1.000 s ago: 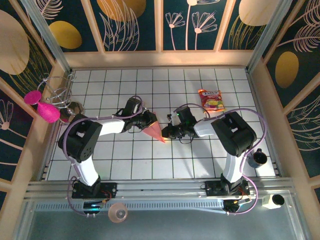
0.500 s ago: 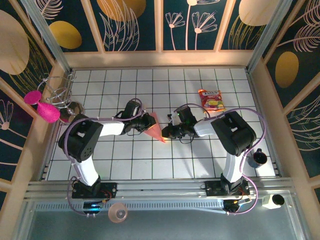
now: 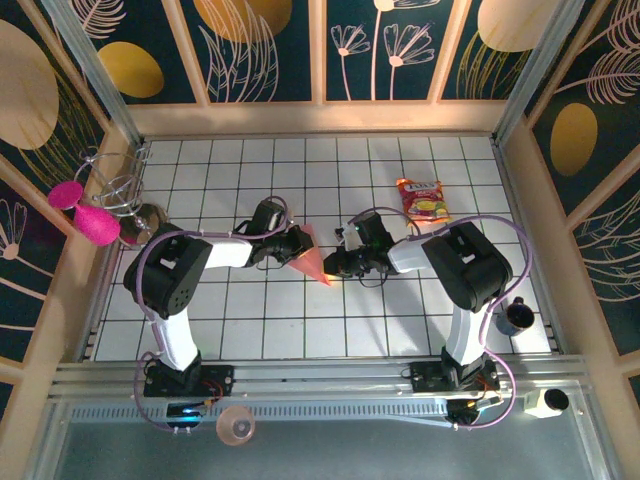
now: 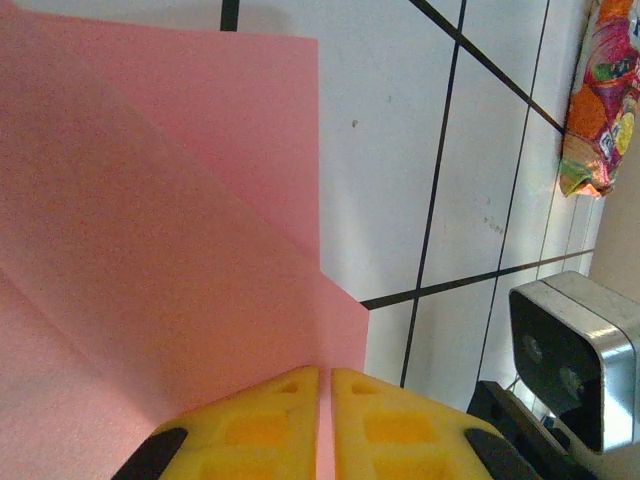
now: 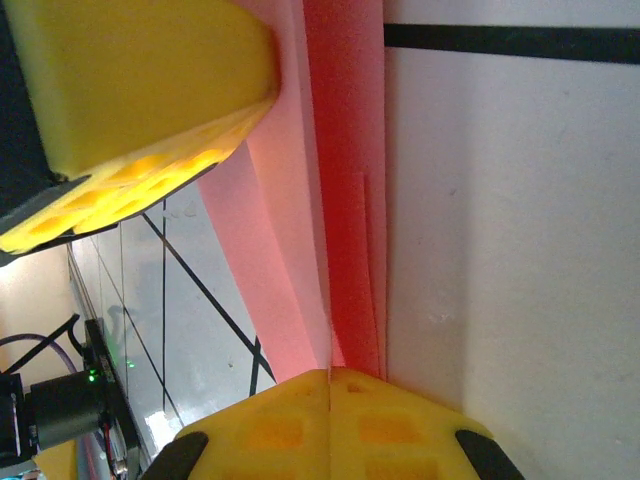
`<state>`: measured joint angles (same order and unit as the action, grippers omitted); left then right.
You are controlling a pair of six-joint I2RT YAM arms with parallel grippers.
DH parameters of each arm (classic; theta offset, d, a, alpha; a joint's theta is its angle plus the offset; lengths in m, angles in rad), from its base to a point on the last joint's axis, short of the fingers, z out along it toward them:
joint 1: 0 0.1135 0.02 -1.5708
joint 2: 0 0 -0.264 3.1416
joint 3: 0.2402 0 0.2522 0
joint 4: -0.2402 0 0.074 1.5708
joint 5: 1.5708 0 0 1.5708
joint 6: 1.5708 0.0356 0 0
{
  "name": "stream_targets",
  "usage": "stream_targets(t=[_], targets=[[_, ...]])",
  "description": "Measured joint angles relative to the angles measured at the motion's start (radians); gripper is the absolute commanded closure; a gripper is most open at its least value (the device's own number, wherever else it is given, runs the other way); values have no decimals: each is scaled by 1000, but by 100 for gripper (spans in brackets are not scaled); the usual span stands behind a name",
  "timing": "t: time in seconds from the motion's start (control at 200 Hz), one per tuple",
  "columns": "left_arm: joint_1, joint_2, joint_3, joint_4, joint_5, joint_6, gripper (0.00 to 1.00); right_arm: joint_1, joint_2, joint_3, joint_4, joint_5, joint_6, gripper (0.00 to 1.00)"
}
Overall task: Fold a paper plane with a square sheet of paper (pick it up from the middle)
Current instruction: Fourth fold the wing at the center of the table.
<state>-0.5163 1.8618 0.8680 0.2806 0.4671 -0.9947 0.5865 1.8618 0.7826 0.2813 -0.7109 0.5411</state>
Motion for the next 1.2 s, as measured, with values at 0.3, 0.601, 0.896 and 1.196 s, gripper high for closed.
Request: stream_targets(t=[0.3, 0.601, 0.896, 1.196], targets=[[0, 8, 8, 0, 0, 0, 89, -2, -20, 0, 0, -21, 23, 73], [0, 13, 16, 1, 0, 0, 89, -5, -143, -6, -74, 60, 34, 71], [0, 13, 16, 4, 0, 0, 89, 22, -163, 30, -135, 94, 3, 83], [0, 13, 16, 3, 0, 0, 89, 68, -113, 47, -145, 97, -8, 85]])
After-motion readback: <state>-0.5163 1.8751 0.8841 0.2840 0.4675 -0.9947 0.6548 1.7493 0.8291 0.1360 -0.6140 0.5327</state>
